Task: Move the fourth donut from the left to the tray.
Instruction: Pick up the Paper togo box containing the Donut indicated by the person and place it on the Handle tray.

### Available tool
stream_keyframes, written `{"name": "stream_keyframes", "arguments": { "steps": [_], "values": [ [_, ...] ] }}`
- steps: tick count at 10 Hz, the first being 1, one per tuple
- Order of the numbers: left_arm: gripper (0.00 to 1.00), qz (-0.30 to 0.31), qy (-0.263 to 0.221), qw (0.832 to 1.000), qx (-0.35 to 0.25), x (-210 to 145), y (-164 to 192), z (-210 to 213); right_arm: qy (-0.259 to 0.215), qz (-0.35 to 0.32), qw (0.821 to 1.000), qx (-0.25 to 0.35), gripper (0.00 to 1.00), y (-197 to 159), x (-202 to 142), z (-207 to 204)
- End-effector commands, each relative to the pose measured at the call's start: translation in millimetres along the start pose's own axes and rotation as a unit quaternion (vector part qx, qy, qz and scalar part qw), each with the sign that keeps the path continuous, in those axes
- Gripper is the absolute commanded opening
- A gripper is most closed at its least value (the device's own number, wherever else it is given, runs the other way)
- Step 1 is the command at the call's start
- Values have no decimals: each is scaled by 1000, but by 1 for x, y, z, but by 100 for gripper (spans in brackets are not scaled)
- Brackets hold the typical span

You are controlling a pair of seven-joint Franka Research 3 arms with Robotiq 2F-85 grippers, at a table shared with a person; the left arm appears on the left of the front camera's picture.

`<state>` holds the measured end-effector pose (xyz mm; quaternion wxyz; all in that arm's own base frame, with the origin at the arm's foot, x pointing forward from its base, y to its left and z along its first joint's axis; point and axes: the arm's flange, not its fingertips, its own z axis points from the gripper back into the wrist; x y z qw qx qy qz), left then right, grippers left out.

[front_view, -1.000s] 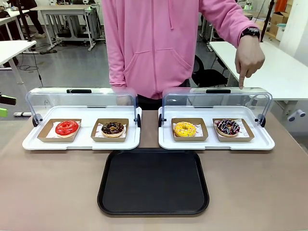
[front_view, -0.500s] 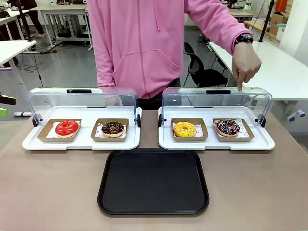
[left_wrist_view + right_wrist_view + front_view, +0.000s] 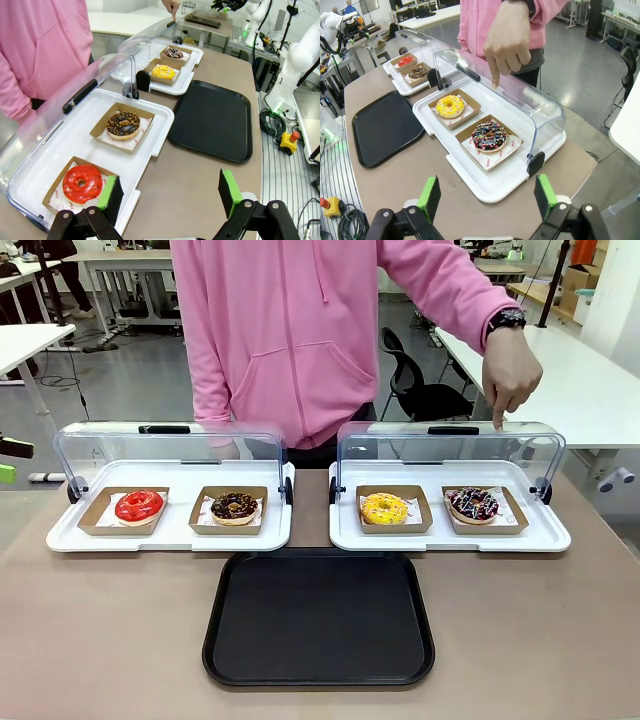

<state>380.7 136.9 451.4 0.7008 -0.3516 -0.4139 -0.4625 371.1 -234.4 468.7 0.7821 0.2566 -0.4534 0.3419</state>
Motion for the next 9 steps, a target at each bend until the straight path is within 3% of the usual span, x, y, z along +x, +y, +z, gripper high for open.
{"name": "stream_keyframes", "arguments": {
  "steps": [1,2,5,6,9],
  "values": [
    [100,-2,-8,1000,-3,1,0,0,-16,13,1000,-3,100,-4,2,-1],
    [100,-2,-8,1000,-3,1,0,0,0,0,1000,0,100,0,0,0],
    [100,-2,-8,1000,-3,1,0,0,86,120,989,18,100,27,52,-48],
    [100,-2,-8,1000,-3,1,0,0,127,158,979,27,100,40,60,-70],
    [100,-2,-8,1000,-3,1,0,0,263,270,924,65,100,86,66,-137]
  ]
}}
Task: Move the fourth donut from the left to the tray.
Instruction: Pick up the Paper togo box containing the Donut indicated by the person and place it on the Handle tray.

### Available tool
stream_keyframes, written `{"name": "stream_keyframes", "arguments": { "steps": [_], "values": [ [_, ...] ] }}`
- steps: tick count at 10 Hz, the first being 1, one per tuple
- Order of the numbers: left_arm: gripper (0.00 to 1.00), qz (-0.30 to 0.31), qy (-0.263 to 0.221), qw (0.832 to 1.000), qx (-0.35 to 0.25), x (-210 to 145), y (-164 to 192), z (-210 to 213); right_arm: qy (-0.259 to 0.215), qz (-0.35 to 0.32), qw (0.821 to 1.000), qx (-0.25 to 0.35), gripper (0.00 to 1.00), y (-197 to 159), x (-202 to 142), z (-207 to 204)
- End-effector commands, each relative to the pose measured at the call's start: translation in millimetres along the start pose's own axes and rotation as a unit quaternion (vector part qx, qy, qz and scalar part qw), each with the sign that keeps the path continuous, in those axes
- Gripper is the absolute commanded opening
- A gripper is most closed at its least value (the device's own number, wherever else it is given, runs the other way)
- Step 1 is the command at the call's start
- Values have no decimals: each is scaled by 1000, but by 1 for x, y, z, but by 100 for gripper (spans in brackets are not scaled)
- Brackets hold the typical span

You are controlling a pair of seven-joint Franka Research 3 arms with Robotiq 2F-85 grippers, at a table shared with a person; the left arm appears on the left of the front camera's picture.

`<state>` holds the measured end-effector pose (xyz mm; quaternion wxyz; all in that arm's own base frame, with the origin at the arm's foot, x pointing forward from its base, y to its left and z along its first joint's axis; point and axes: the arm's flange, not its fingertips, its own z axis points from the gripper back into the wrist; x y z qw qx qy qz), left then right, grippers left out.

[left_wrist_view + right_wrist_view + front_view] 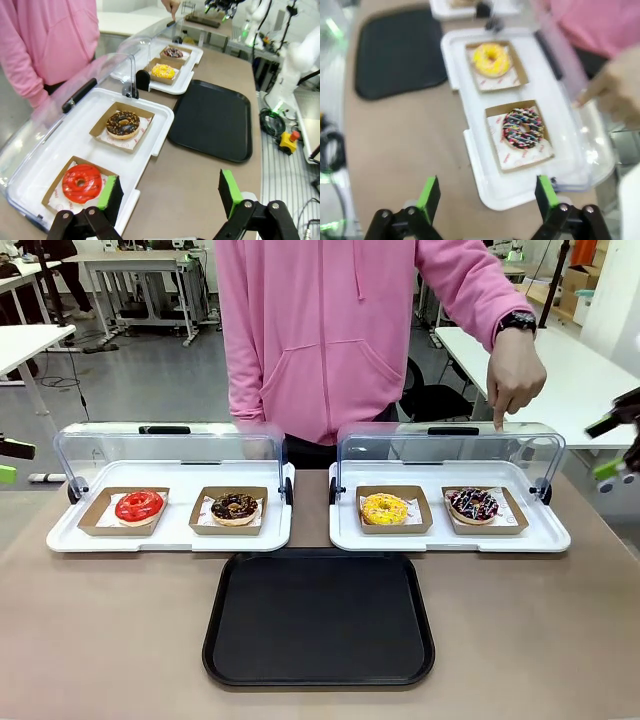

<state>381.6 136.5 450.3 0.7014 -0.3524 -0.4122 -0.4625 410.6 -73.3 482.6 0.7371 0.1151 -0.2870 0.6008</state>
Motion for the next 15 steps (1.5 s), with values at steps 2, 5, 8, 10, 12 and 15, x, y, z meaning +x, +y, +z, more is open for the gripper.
{"name": "stream_keyframes", "arguments": {
  "steps": [2,5,8,10,12,15],
  "values": [
    [100,-3,-9,1000,-2,2,-1,2,112,77,991,12,100,23,22,-50],
    [100,-3,-9,1000,-2,2,-1,2,155,98,983,2,100,28,28,-95],
    [100,-3,-9,1000,-2,2,-1,2,137,115,984,21,100,31,30,-85],
    [100,-3,-9,1000,-2,2,-1,2,137,115,984,21,100,31,30,-85],
    [100,-3,-9,1000,-2,2,-1,2,155,103,982,39,100,16,30,-103],
    [100,-3,-9,1000,-2,2,-1,2,171,112,978,50,100,3,27,-127]
  ]
}}
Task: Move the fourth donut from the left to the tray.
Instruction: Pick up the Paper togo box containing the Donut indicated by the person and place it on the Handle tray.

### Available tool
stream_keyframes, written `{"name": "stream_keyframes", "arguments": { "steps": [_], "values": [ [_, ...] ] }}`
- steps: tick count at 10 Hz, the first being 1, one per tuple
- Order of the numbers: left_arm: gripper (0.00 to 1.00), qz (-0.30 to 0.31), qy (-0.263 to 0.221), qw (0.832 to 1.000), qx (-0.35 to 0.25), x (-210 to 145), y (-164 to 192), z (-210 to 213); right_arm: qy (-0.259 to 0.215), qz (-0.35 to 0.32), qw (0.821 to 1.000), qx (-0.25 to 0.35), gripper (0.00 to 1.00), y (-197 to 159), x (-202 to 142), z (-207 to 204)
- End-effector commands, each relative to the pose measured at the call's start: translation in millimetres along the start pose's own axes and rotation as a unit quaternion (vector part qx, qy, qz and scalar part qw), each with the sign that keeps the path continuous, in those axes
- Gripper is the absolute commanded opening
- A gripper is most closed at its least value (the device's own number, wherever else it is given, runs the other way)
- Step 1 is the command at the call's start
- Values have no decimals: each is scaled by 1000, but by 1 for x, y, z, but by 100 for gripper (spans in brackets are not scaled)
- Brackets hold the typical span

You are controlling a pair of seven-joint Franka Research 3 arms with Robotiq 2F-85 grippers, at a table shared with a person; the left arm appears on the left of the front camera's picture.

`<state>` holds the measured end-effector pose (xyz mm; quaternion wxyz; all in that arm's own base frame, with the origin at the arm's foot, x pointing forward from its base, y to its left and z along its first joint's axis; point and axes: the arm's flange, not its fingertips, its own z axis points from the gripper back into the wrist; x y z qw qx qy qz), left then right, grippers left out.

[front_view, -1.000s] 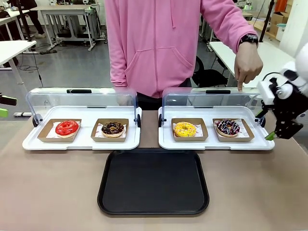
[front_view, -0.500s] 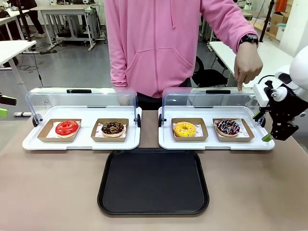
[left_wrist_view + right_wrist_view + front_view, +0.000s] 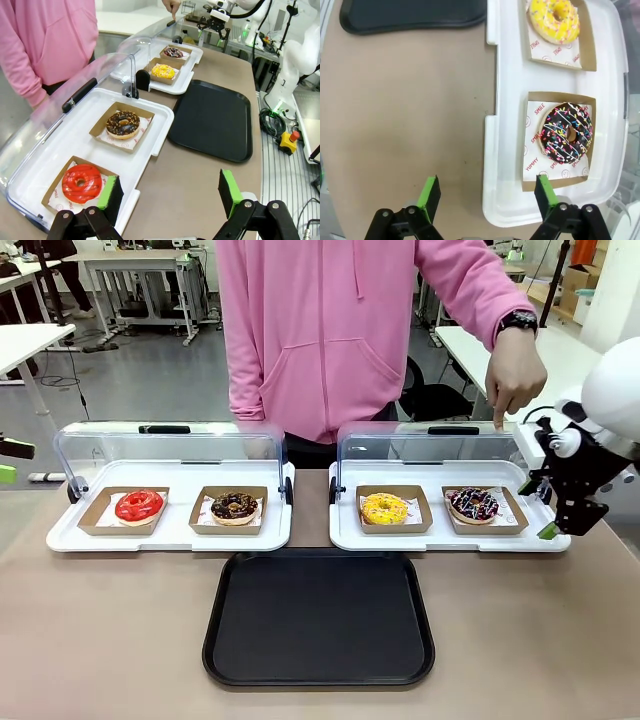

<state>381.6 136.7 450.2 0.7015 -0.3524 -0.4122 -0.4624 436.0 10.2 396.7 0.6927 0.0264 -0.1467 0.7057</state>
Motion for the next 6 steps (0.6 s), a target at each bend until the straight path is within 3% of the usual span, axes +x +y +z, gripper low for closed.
{"name": "stream_keyframes", "arguments": {
  "steps": [1,6],
  "values": [
    [100,-3,-9,1000,-2,2,-1,1,29,-1,1000,-10,100,-19,-2,-14],
    [100,-3,-9,1000,-2,2,-1,1,57,11,997,-46,100,-39,-13,-47]
  ]
}}
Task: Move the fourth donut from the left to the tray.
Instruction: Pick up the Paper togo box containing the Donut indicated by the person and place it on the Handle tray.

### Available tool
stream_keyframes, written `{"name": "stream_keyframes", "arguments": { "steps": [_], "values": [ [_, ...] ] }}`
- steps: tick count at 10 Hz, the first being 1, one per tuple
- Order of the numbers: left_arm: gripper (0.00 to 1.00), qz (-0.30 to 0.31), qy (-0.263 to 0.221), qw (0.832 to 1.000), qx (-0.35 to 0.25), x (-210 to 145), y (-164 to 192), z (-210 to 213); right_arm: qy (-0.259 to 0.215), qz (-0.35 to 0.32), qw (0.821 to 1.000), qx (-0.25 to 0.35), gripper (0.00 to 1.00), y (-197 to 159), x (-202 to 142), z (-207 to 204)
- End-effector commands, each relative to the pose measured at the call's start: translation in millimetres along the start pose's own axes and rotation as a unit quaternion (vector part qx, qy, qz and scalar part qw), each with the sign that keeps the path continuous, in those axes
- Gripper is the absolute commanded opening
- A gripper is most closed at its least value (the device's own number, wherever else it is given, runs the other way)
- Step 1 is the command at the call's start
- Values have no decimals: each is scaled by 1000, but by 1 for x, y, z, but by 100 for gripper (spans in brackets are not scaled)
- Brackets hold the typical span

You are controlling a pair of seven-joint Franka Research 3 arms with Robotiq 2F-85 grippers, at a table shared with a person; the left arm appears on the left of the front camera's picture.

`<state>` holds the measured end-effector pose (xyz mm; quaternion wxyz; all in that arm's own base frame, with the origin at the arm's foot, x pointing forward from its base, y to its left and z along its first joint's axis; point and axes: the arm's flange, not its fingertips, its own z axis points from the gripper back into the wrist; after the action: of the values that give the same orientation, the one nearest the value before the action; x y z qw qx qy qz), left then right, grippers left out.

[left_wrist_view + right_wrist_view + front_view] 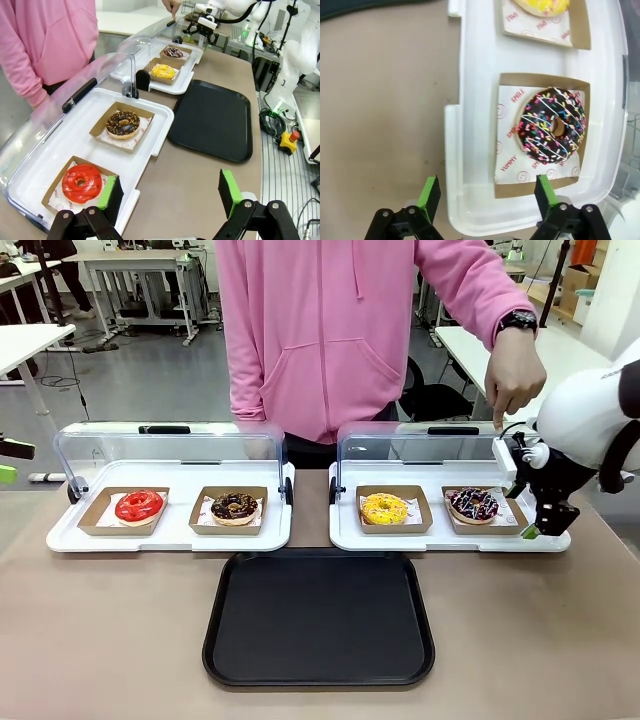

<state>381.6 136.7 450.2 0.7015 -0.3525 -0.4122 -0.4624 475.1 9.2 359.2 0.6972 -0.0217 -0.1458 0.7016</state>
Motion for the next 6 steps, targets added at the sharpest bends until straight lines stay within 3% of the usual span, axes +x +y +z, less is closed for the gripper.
{"name": "stream_keyframes", "arguments": {
  "steps": [1,6],
  "values": [
    [100,-3,-9,1000,-2,2,-1,1,27,4,999,-20,100,-10,-5,-10],
    [100,-3,-9,1000,-2,2,-1,1,41,14,999,-29,100,-22,-15,-32]
  ]
}}
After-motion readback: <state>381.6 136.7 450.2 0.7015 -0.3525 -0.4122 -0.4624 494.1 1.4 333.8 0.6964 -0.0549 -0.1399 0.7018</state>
